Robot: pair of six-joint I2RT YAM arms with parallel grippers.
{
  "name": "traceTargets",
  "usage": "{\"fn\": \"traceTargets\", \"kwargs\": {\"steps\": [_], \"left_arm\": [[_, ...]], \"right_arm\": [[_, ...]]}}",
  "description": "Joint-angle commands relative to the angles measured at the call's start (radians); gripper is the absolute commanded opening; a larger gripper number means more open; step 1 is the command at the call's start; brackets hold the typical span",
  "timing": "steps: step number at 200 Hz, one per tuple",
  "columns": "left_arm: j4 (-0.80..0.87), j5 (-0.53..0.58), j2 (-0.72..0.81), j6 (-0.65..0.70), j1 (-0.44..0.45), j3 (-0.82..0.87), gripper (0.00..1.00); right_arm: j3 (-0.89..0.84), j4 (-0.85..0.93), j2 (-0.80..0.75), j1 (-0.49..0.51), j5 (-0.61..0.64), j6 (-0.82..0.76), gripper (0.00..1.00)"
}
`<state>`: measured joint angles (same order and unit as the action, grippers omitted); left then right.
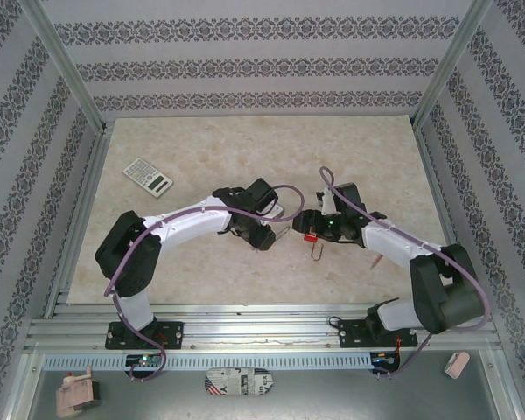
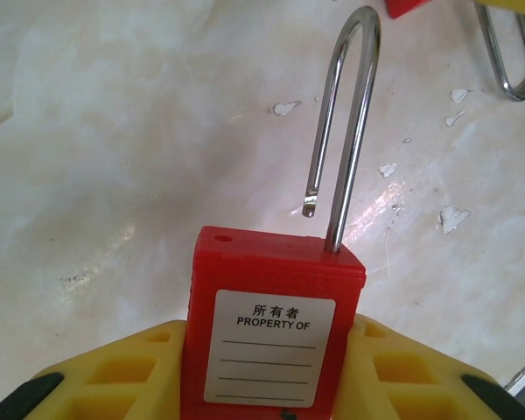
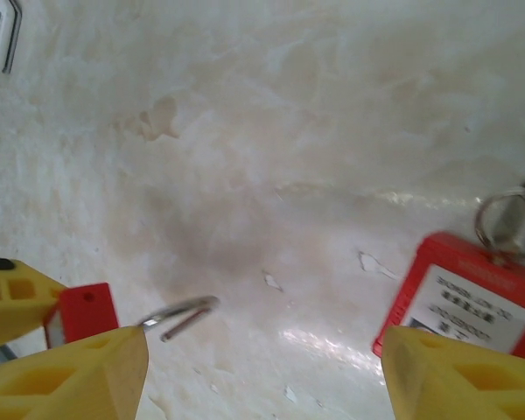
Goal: Unlock with the key
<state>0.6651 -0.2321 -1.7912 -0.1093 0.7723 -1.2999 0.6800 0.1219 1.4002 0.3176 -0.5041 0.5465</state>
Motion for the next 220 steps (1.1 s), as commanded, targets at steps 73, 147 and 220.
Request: {"fn": "traceTargets", "kwargs": {"steps": [73,147,220], "left_arm": [[0.005,-0.039,-0.076,0.019,-0.001,0.007,0.01],[-0.004,-0.105,-0.114,0.013,-0.056,0.010,0.01],[0.035,0.000,-0.147,0.022,-0.084,-0.024,0.00]], "right_arm": [[0.055,0.033,0.006,0.009,0.075,-0.011,0.77],[0.050,0.042,-0.021,0.009,0.076,-0.023,0.78],[0.050,0.049,-0.069,0.009,0.085,-0.031,0.79]]}}
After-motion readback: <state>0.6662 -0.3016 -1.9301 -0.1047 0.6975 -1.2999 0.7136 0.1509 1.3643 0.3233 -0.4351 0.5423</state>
